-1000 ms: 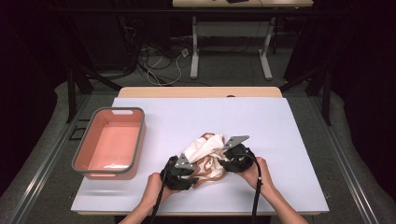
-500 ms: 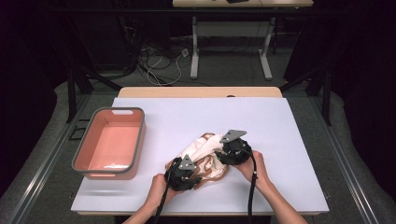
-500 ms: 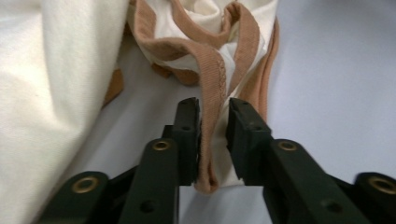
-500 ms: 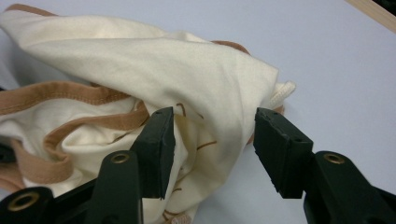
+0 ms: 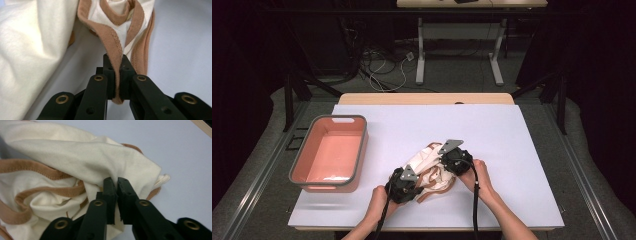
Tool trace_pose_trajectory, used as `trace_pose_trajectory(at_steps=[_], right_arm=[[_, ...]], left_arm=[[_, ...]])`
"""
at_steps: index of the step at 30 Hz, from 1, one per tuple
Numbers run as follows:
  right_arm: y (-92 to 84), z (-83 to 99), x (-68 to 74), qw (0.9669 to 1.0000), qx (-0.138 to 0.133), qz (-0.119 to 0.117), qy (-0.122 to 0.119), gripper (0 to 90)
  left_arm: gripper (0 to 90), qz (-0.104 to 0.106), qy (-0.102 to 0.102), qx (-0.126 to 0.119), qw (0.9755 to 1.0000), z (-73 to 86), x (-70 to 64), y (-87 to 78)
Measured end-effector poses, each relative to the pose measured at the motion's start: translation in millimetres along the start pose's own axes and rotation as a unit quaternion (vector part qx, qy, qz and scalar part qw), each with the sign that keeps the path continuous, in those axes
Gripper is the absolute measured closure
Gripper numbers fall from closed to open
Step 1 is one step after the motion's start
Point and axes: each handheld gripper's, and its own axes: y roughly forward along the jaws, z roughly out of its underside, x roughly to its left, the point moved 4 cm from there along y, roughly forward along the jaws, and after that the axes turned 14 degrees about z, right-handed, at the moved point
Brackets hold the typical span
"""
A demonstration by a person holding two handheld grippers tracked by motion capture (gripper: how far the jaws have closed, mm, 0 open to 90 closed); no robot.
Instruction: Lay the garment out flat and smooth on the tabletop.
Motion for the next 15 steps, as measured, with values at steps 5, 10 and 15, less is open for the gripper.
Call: trace_pose_trajectory(at_steps=[5, 10, 15], right_arm=[[-10.8, 3.7, -5.2, 0.9998, 0.003, 0.003, 0.018, 89.3], [-26.3, 10.3, -11.3, 0.9994, 0.010, 0.006, 0.032, 89.3], [-37.0, 18.3, -15.2, 0.9990, 0.034, -0.001, 0.030, 89.1]], left_arm=[[86.7, -0.010, -0.005, -0.004, 0.9999, 2.1, 5.5, -8.0], [86.7, -0.019, -0.019, -0.009, 0.9996, 5.3, 15.7, -16.8], [86.5, -0.020, -0.033, -0.011, 0.9992, 8.9, 24.4, -21.0]])
